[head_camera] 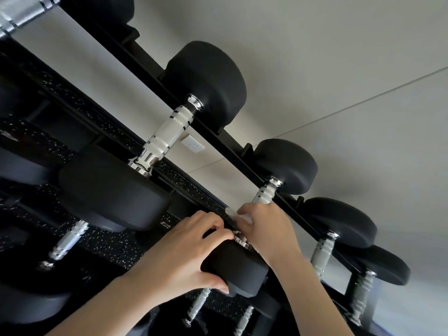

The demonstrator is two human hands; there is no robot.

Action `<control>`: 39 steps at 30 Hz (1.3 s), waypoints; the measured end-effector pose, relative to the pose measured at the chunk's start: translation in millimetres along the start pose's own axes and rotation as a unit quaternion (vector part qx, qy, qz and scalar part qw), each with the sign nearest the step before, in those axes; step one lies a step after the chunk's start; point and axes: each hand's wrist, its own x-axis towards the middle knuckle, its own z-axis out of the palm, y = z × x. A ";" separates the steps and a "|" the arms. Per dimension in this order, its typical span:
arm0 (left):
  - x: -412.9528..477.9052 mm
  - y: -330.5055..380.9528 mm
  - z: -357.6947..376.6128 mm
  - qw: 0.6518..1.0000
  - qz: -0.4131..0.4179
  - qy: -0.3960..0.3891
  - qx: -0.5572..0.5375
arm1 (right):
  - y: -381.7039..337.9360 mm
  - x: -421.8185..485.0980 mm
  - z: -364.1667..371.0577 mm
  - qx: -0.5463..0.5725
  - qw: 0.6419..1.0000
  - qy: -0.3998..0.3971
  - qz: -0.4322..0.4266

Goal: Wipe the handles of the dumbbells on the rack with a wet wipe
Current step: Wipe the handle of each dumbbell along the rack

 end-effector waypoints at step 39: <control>8.1 9.2 -16.0 0.992 0.033 -0.041 0.113 | 42.6 -1.9 21.9 0.377 0.876 0.268 0.135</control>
